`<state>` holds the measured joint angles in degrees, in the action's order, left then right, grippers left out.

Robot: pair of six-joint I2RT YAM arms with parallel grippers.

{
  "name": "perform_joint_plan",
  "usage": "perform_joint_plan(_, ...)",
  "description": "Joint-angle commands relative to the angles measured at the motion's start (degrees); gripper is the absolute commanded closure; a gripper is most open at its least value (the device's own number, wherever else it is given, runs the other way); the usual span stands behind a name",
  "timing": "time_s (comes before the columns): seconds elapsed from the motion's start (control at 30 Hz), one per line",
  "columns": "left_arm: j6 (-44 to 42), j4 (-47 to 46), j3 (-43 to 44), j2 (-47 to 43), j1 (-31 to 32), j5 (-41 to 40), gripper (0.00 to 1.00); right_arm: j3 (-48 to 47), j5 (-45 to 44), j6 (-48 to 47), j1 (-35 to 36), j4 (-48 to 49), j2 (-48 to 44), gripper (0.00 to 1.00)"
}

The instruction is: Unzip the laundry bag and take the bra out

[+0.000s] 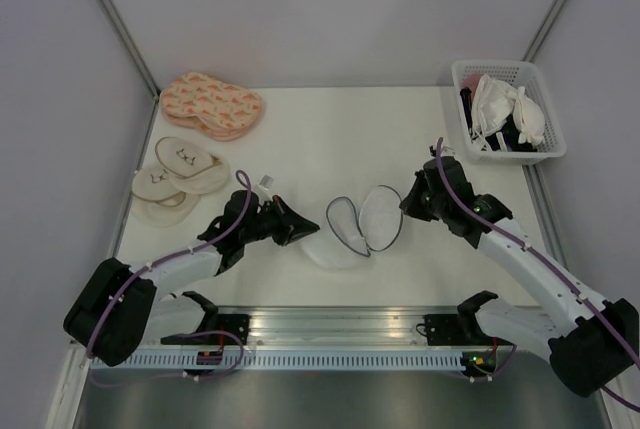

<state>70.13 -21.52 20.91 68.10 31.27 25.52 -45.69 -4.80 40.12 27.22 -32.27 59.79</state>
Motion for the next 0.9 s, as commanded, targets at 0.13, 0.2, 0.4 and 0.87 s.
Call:
perform_joint_plan(0.13, 0.2, -5.9, 0.5, 3.4, 0.1, 0.8, 0.98, -6.6, 14.8, -5.4, 2.8, 7.9, 2.1, 1.0)
perform_joint_plan(0.2, 0.4, -8.2, 0.4, 4.5, 0.1, 0.8, 0.98, -8.0, 15.6, -6.4, 5.3, 9.0, 5.0, 0.99)
perform_joint_plan(0.4, 1.7, -16.8, 1.1, 11.2, 0.3, 1.2, 0.98, -10.8, 16.2, -7.2, 15.1, 13.5, 13.1, 0.99)
perform_joint_plan(0.87, 6.4, -31.4, 3.0, 21.4, 0.8, 2.2, 0.63, -17.1, 8.7, -9.8, 23.4, 11.6, 20.6, 1.0)
